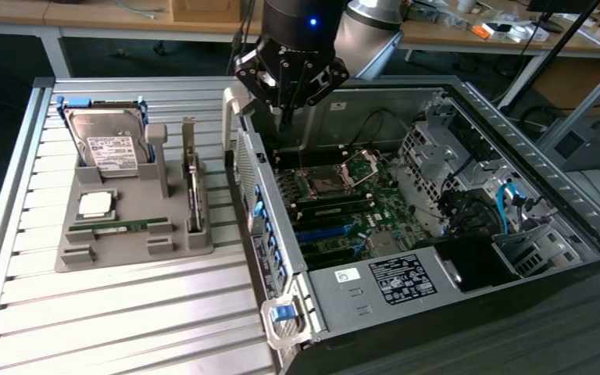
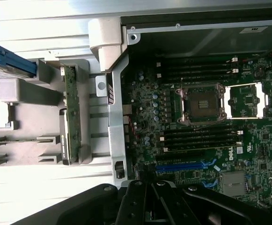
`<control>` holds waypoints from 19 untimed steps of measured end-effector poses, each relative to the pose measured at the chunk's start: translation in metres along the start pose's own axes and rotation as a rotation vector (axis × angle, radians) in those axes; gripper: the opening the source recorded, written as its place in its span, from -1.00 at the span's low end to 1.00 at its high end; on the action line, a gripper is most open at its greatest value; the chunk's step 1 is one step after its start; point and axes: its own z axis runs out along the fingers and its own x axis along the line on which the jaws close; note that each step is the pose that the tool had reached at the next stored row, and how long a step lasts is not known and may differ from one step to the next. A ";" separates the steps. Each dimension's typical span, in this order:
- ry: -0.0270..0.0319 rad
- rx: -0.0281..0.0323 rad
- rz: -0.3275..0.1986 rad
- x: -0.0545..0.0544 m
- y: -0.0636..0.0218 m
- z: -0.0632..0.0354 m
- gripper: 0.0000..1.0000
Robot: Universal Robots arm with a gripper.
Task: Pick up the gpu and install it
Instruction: 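Reach for the gpu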
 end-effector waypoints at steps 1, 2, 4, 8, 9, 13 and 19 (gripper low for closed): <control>0.0000 0.0000 0.000 0.000 0.0000 0.0000 -0.79; 0.0000 0.0001 0.000 0.000 0.0000 0.0000 -0.79; 0.0000 0.0000 0.000 0.001 0.0000 0.0000 -0.79; 0.0000 0.0000 0.000 0.003 -0.0002 -0.0001 -0.79; 0.0000 0.0000 0.000 0.004 -0.0003 -0.0001 -0.79; 0.0000 0.0000 0.000 0.005 -0.0003 -0.0001 -0.79; 0.0000 0.0000 0.000 0.006 -0.0005 -0.0002 -0.79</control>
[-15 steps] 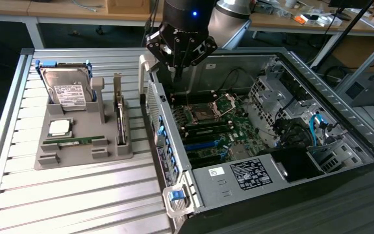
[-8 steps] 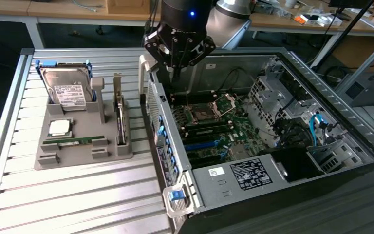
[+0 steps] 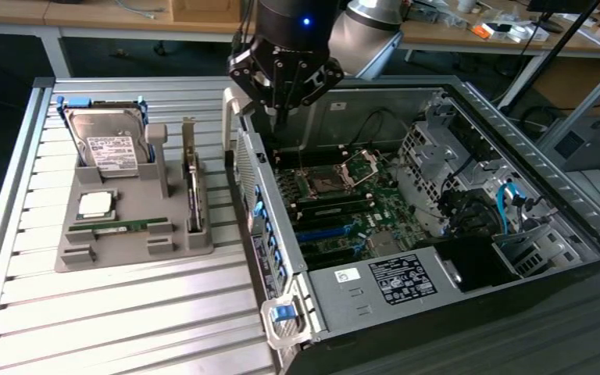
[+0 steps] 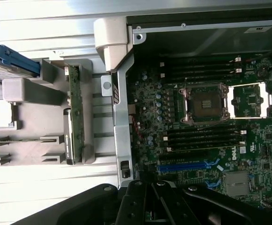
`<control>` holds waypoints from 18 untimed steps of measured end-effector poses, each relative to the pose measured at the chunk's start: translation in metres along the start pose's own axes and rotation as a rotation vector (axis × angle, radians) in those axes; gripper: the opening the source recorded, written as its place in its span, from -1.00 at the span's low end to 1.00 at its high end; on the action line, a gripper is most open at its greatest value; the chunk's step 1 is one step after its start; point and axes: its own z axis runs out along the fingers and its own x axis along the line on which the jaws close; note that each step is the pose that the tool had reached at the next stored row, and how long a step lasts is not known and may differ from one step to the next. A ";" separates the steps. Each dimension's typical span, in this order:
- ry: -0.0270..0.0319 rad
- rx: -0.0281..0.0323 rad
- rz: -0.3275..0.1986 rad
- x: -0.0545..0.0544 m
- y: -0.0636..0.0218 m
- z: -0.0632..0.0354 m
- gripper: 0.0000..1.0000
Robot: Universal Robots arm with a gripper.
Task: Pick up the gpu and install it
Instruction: 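Reach for the gpu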
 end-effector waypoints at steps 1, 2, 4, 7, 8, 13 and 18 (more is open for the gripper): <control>0.0000 0.0000 0.000 0.000 0.0000 0.0000 -0.79; 0.0000 0.0000 0.000 0.000 0.0000 0.0000 -0.79; 0.0000 0.0000 0.000 0.001 -0.0001 0.0000 -0.79; 0.0000 0.0000 0.000 0.002 -0.0002 0.0000 -0.79; 0.0000 0.0000 0.000 0.003 -0.0002 0.0000 -0.79; -0.0001 0.0000 0.000 0.004 -0.0003 -0.0001 -0.79; 0.0000 0.0000 0.000 0.006 -0.0004 -0.0001 -0.79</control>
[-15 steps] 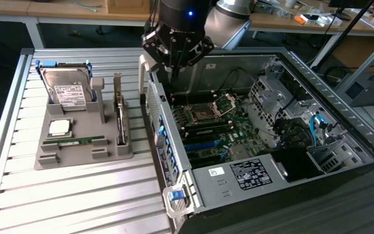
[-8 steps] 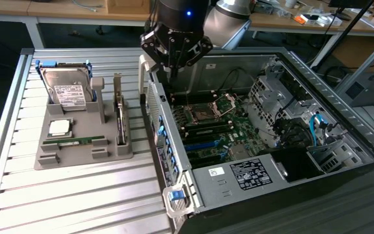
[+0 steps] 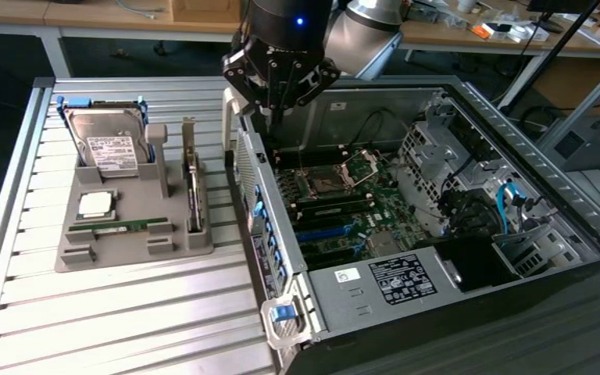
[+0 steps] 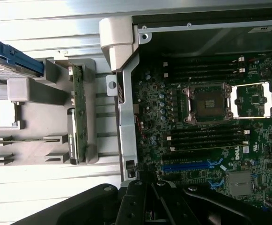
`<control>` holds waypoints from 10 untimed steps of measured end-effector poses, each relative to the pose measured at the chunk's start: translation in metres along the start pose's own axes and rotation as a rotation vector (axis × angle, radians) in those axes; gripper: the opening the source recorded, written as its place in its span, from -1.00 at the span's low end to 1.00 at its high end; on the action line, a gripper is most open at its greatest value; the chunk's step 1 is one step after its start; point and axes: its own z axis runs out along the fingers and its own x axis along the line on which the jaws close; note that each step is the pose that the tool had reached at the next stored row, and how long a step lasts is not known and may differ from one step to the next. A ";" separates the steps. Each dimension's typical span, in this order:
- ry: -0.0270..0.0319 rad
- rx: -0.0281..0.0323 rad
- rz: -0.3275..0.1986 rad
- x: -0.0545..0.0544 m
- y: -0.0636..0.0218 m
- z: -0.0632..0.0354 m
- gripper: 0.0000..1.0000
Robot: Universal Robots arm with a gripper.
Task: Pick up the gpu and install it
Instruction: 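Reach for the gpu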
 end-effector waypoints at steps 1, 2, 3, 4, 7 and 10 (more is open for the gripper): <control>0.0000 0.0000 0.000 0.000 0.0000 0.0000 -0.79; 0.0000 -0.0001 0.000 0.000 0.0000 0.0000 -0.79; 0.0000 0.0000 0.000 0.000 0.0000 0.0000 -0.79; 0.0000 0.0000 0.000 0.001 0.0000 0.0000 -0.79; 0.0000 0.0000 0.000 0.006 -0.0005 0.0000 -0.79; 0.0000 0.0000 0.000 0.007 -0.0005 0.0000 -0.79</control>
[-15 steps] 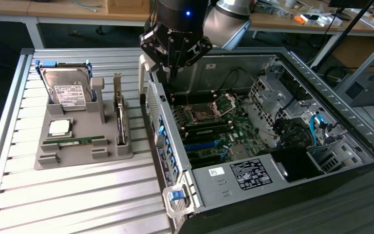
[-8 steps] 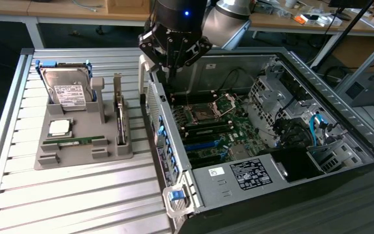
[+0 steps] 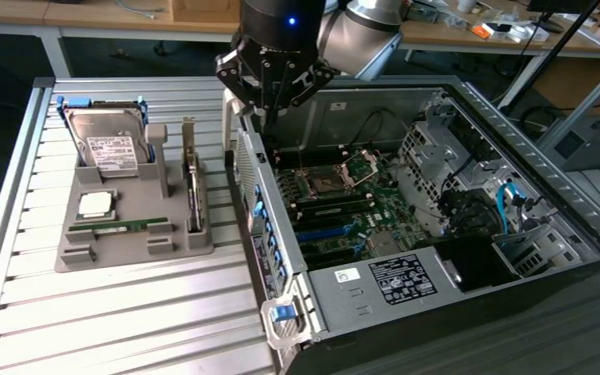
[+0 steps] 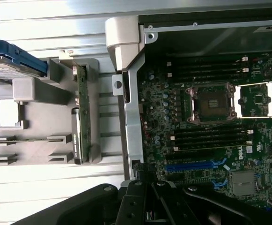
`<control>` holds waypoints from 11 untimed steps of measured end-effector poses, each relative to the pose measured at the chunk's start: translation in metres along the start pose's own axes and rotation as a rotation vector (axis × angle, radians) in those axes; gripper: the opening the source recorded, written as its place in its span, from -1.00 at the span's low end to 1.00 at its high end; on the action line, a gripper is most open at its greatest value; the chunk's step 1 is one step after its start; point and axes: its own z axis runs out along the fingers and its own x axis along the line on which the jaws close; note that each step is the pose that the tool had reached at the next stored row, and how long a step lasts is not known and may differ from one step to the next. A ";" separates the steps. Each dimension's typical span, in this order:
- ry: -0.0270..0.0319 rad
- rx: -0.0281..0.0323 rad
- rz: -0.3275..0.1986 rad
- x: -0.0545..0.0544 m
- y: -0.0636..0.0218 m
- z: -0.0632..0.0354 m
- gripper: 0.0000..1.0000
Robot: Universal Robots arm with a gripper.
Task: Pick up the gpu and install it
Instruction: 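Reach for the gpu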
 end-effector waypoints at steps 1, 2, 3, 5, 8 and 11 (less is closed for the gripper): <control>0.0000 -0.0001 0.000 0.000 0.0000 0.0000 -0.79; 0.0000 0.0000 0.000 0.000 0.0000 0.0000 -0.79; 0.0000 0.0000 0.000 0.001 -0.0001 0.0000 -0.79; 0.0000 0.0000 0.000 0.001 -0.0001 0.0000 -0.79; 0.0000 0.0000 0.000 0.002 -0.0001 0.0000 -0.79; 0.0000 0.0000 0.000 0.002 -0.0002 0.0000 -0.79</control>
